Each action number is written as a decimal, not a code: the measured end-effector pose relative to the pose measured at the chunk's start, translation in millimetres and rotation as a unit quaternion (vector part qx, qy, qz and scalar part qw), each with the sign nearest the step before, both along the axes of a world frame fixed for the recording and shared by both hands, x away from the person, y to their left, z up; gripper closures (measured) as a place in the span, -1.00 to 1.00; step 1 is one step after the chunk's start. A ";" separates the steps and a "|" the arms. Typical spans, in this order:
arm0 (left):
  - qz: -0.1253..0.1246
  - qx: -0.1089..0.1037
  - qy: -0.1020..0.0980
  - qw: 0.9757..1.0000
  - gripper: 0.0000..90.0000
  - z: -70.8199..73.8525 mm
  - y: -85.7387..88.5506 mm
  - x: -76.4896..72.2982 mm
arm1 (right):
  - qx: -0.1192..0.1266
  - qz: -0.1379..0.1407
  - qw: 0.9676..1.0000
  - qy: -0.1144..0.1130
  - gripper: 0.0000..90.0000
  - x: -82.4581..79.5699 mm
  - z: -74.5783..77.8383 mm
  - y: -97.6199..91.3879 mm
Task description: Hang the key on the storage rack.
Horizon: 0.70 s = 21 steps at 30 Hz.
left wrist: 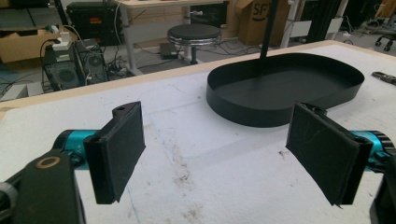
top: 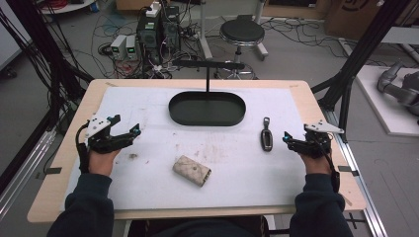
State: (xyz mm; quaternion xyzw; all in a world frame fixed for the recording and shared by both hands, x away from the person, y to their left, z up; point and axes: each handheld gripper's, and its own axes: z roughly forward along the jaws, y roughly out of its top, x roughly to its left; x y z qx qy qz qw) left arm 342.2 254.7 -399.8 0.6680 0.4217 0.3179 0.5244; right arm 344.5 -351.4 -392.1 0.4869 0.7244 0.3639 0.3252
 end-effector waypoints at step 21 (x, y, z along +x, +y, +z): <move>0.000 0.003 0.006 1.000 -0.57 -2.9 -1.2 0.9 | 0.014 0.016 1.000 0.021 -0.38 6.7 -4.9 14.8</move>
